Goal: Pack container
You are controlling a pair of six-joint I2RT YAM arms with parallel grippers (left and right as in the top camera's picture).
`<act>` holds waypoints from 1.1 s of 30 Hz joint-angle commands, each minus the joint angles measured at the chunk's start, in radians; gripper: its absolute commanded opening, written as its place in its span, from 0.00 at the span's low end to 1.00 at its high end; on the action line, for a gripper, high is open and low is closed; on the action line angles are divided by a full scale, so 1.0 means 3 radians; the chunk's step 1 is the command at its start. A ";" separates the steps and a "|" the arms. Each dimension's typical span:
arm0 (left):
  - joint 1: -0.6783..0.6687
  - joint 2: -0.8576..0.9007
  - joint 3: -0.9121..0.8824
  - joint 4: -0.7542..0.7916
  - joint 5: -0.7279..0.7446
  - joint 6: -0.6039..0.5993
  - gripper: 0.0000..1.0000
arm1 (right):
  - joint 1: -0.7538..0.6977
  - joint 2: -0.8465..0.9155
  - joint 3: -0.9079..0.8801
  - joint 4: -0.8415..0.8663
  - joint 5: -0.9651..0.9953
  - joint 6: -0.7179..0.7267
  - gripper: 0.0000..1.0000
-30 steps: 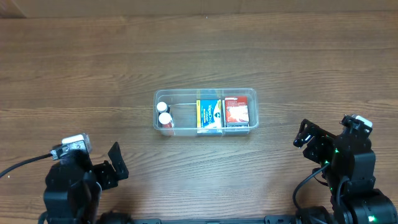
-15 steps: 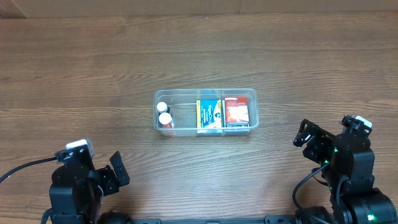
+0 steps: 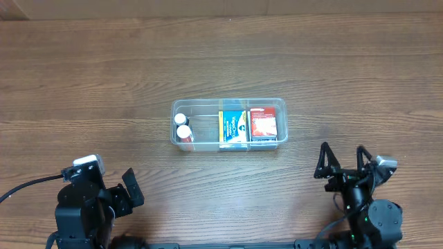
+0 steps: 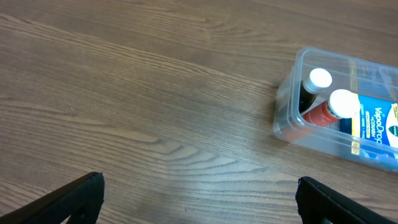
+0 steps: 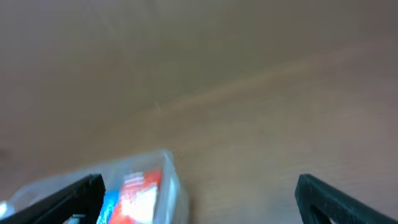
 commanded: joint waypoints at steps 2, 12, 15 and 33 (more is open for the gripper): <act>-0.0003 -0.0008 -0.0017 0.0003 -0.0056 -0.0034 1.00 | -0.0024 -0.0050 -0.0430 0.0767 -0.0230 -0.0565 1.00; -0.0003 -0.0008 -0.0017 0.0003 -0.0057 -0.0034 1.00 | -0.0027 -0.0050 -0.0856 0.1100 -0.0267 -0.1038 1.00; -0.0003 -0.0008 -0.0017 0.0003 -0.0057 -0.0034 1.00 | -0.0027 -0.0050 -0.0856 0.1100 -0.0267 -0.1038 1.00; -0.0003 -0.0014 -0.0017 0.0003 -0.0057 -0.0034 1.00 | -0.0027 -0.0050 -0.0856 0.1100 -0.0267 -0.1038 1.00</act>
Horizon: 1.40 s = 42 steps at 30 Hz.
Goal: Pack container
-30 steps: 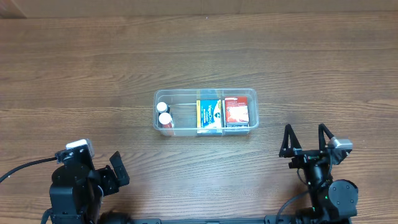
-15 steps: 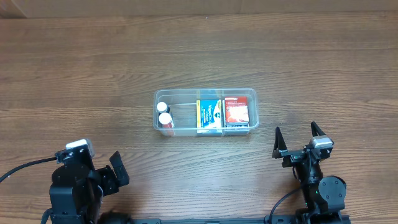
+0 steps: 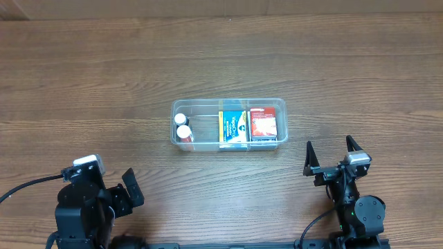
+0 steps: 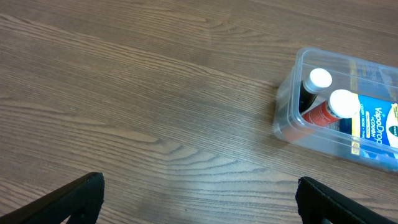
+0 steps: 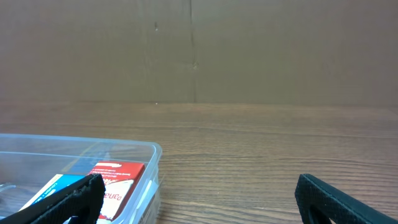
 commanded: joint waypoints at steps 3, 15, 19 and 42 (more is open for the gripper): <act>-0.0001 -0.0066 -0.0018 -0.0061 -0.0092 0.0064 1.00 | -0.0008 -0.0033 -0.0033 0.0020 -0.0032 -0.0011 1.00; 0.0004 -0.1598 -0.1408 0.1020 -0.0240 0.0081 1.00 | -0.0008 -0.0033 -0.0033 0.0020 -0.0033 -0.0013 1.00; 0.0004 -0.1606 -0.2166 0.2468 -0.0150 0.0249 1.00 | -0.0008 -0.0033 -0.0033 0.0020 -0.0032 -0.0011 1.00; 0.0008 -0.1606 -0.3033 0.3685 0.0643 0.0717 1.00 | -0.0008 -0.0033 -0.0033 0.0020 -0.0032 -0.0011 1.00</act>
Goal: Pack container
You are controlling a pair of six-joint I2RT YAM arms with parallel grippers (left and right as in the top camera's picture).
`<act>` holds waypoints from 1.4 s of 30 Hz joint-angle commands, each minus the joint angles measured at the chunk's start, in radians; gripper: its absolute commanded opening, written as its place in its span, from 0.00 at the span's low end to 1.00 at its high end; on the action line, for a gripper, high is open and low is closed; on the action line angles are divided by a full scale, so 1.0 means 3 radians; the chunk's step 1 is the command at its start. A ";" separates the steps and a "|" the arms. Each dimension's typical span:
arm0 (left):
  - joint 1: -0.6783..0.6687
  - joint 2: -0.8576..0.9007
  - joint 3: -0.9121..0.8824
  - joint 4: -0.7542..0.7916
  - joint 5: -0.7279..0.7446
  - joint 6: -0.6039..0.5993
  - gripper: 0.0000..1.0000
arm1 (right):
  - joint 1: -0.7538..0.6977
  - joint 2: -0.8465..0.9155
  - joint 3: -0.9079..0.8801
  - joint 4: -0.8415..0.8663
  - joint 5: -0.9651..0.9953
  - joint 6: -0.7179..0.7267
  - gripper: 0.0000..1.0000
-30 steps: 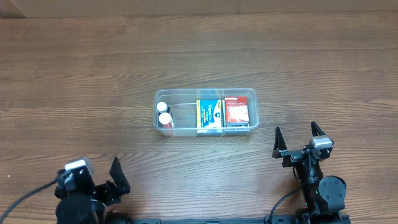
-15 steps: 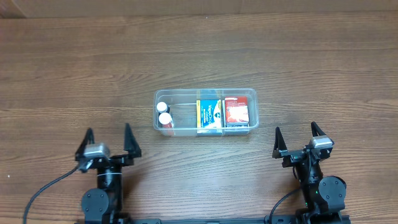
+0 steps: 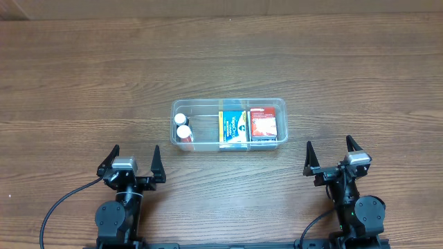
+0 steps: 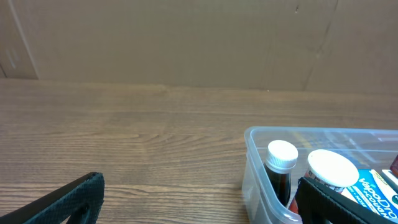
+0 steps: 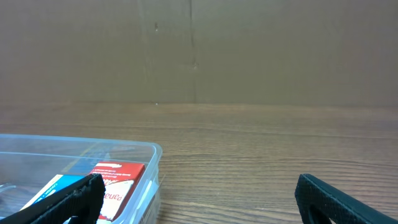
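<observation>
A clear plastic container (image 3: 284, 111) lies in the middle of the table. In it stand two white-capped bottles (image 3: 182, 125) at its left end, a blue box (image 3: 233, 128) in the middle and a red box (image 3: 263, 123) at the right. My left gripper (image 3: 131, 162) rests open near the front edge, left of the container, nothing between its fingers. My right gripper (image 3: 330, 156) rests open near the front edge, right of the container, likewise empty. The left wrist view shows the bottles (image 4: 281, 168) close ahead; the right wrist view shows the red box (image 5: 112, 180).
A brown cardboard wall (image 5: 193, 50) stands behind the wooden table (image 3: 83, 83).
My left arm has shifted from the far left front corner to a low rest further right, its gripper now pointing level at the container. The right arm has not moved.
First both arms stood raised near the front corners, wrist cameras looking down at the filled container. Then the right arm was down at rest, pointing level. Now the left arm is down at rest too, both grippers open throughout.
</observation>
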 commanded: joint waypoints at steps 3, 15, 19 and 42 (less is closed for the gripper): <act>0.0081 -0.0031 -0.0011 0.0003 0.0060 0.0036 1.00 | -0.0008 -0.0027 -0.0033 0.0020 -0.0029 -0.0011 1.00; 0.0148 -0.0027 -0.0011 0.0001 0.0058 0.0036 1.00 | -0.0008 -0.0027 -0.0033 0.0020 -0.0031 -0.0013 1.00; 0.0148 -0.0027 -0.0011 0.0001 0.0058 0.0036 1.00 | -0.0008 -0.0027 -0.0033 0.0020 -0.0029 -0.0011 1.00; 0.0148 -0.0027 -0.0011 0.0001 0.0058 0.0036 1.00 | -0.0008 -0.0027 -0.0033 0.0020 -0.0029 -0.0011 1.00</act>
